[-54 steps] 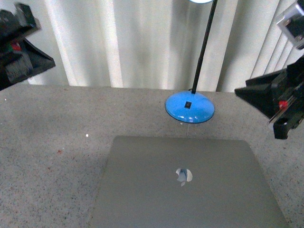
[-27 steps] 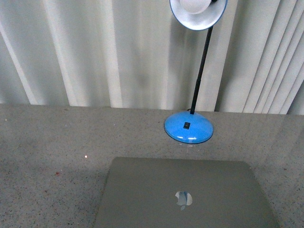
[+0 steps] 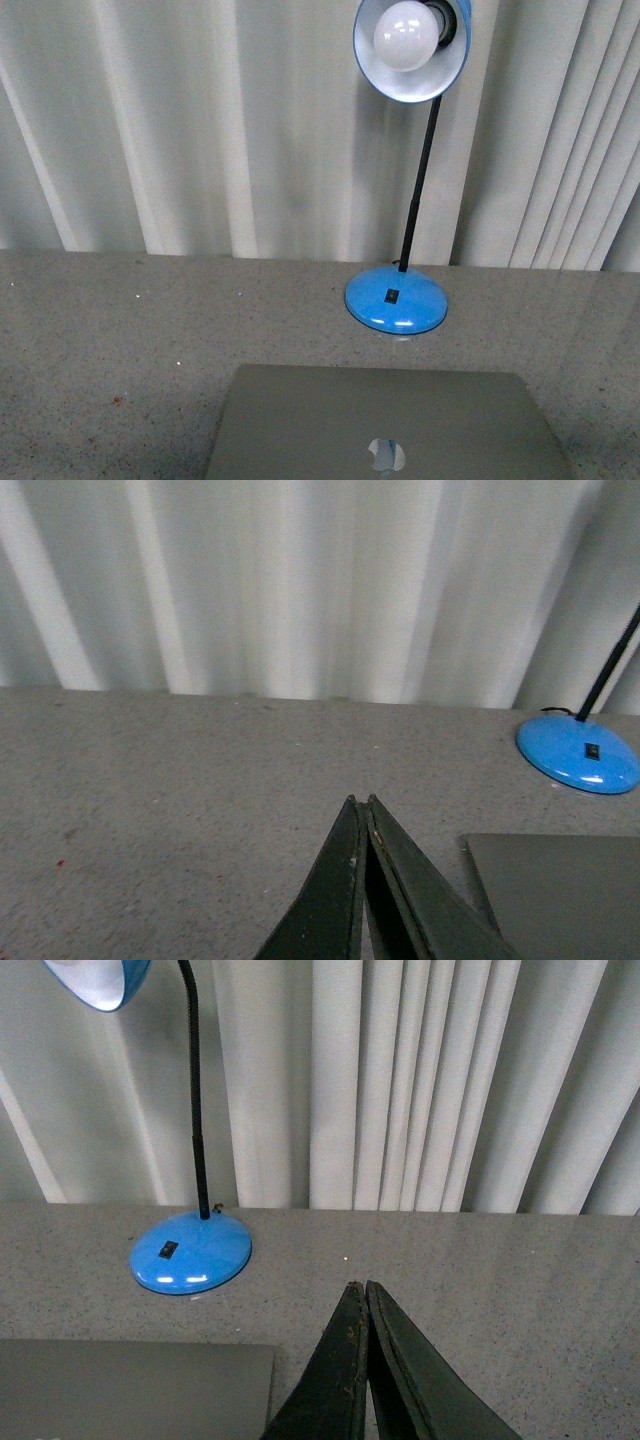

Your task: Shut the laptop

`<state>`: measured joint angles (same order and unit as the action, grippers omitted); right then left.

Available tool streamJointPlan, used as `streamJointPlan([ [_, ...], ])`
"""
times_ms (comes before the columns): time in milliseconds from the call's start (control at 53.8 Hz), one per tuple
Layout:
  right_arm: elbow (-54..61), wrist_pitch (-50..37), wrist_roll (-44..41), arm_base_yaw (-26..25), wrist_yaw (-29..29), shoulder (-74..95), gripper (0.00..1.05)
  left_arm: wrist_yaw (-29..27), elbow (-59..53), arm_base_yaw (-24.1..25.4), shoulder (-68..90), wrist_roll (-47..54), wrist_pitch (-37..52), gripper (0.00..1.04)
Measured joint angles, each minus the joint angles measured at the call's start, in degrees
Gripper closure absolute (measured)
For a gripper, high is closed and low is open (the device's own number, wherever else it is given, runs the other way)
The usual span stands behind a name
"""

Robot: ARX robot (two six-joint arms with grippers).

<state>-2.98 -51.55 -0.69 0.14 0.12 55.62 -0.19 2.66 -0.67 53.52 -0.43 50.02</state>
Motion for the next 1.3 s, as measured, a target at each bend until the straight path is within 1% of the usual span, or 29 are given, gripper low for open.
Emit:
streamJointPlan([
  [669,2.64,23.71,0.07,-0.04,-0.17,-27.50,1.02,0.17,-1.09,0.57,-27.02,0.00,-23.63,1.01],
  [967,2.64,31.56,0.07,-0.04,-0.17,-35.74,1.02,0.17,-1.09,0.57,-34.56,0.00,-30.86,1.01],
  [1301,2.64,37.88,0.07,-0.04,-0.17,-42.14,1.02,0.17,-1.09,0.57,-40.87,0.00,-37.16,1.01],
])
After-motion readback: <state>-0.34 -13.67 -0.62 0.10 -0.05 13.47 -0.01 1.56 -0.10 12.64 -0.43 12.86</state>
